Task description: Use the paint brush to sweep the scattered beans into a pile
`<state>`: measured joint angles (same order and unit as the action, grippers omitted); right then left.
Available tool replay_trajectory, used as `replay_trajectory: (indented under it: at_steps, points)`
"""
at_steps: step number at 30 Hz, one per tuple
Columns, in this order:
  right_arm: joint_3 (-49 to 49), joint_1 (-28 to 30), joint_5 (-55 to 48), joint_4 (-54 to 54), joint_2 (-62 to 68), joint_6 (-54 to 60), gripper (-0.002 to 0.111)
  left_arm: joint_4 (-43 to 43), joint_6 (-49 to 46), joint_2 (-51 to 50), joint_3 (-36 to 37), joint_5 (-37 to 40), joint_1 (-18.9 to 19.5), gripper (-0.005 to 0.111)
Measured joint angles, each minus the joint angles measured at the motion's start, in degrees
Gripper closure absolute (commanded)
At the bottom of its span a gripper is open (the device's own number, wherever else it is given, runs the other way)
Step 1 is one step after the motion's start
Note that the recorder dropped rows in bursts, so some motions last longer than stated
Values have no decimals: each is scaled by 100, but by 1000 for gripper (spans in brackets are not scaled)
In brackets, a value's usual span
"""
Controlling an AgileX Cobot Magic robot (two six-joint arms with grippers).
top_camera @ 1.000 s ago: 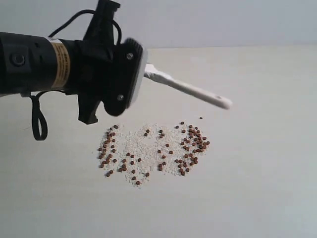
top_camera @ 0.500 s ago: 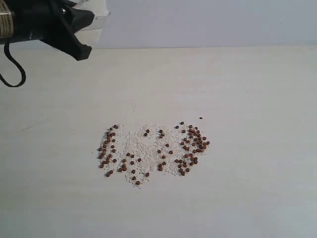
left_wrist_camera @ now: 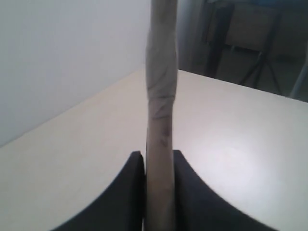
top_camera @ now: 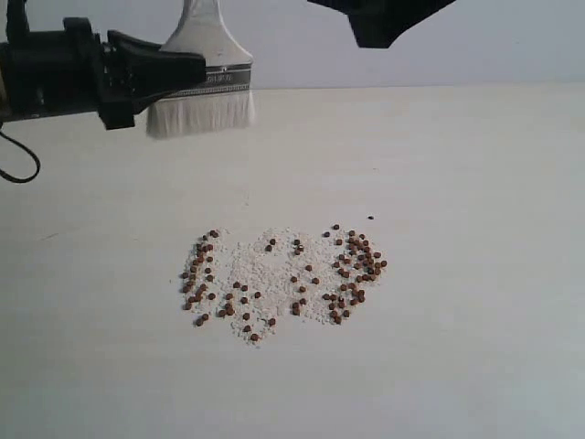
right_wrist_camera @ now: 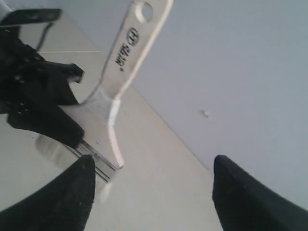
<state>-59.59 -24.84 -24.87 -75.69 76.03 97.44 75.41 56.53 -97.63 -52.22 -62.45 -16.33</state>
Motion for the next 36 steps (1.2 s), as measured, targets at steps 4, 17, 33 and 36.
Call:
replay_trajectory:
  at_steps: [4, 17, 33, 36]
  points:
    - [0, 0, -614, -975, 202, 1043, 44, 192, -19, -366, 0, -559, 371, 107]
    - [0, 0, -1790, -2162, 1322, 2217, 49, 856, -470, -811, -9, -651, 603, 107]
    - [-482, 1270, -4299, -2369, 2802, 2061, 49, 882, -509, -811, -9, -651, 372, 107]
    - [-719, 1280, -4390, -2369, 3101, 1928, 49, 882, -518, -811, -9, -651, 228, 107]
